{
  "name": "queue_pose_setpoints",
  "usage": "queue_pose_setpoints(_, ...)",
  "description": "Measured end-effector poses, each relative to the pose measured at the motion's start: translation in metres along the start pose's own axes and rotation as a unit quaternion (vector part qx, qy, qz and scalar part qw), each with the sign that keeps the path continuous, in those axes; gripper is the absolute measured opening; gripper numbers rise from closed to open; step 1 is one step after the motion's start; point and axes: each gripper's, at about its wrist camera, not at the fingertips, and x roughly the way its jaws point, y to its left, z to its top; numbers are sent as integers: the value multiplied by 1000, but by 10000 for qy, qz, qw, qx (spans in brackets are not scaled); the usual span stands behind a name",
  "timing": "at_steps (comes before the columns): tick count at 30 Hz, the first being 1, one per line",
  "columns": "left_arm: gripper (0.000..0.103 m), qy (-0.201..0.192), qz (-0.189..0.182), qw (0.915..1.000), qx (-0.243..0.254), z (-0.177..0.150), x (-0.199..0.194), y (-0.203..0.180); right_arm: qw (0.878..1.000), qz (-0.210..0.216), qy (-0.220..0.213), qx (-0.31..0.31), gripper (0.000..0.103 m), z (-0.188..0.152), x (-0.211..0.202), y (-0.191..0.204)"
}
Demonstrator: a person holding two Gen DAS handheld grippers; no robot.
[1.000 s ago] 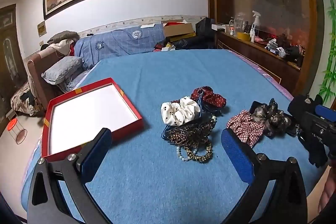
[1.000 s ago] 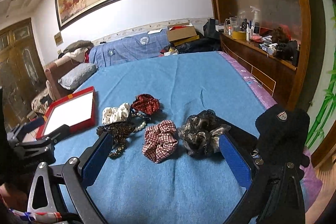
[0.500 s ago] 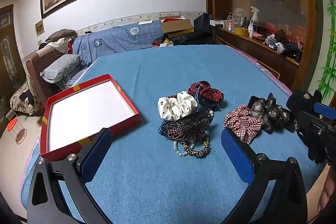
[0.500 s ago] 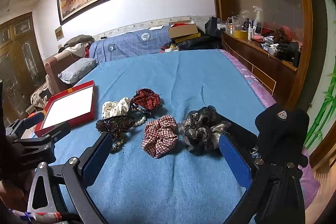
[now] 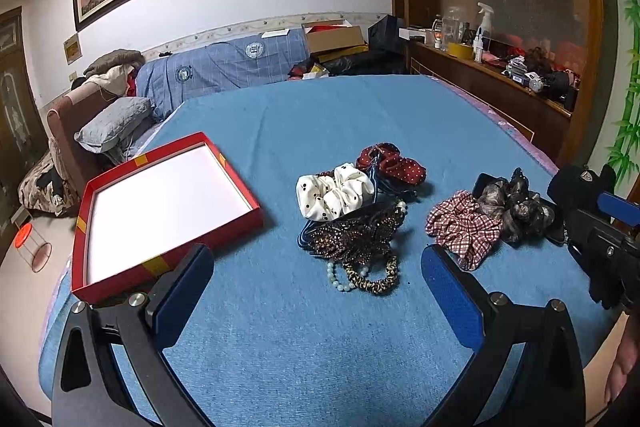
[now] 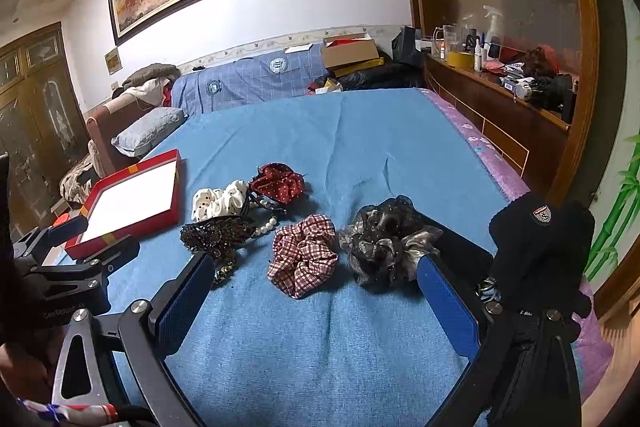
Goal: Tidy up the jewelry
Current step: 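Move both tools toward the pile of hair accessories, then grasp the studded black hair claw with the left tool while the right tool grasps the black-grey sheer scrunchie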
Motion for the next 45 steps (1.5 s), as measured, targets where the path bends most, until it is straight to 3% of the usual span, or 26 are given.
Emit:
queue_pose_setpoints(13, 103, 159, -106, 9998, 103, 0, 10, -9, 9999, 8, 56, 141, 103, 0, 6, -12)
queue_pose_setpoints(16, 103, 402, -568, 9976, 22, 2, 20, -10, 9996, -43, 78, 269, 101, 1, 8, -24)
queue_pose_setpoints(22, 101, 634, -865, 9942, 75, -1, 40, -25, 9970, -195, 145, 737, 92, 1, 13, -62)
queue_pose_setpoints(25, 92, 710, -1036, 9920, 160, -3, 46, -35, 9954, -173, 228, 914, 87, 0, 19, -76)
queue_pose_setpoints(36, 88, 874, -961, 9912, -262, 2, 76, -10, 9934, -14, 373, 1080, 86, -8, 33, -89)
queue_pose_setpoints(45, 86, 884, -735, 9933, 81, 8, 111, -18, 9929, -6, 454, 1097, 86, -8, 41, -92)
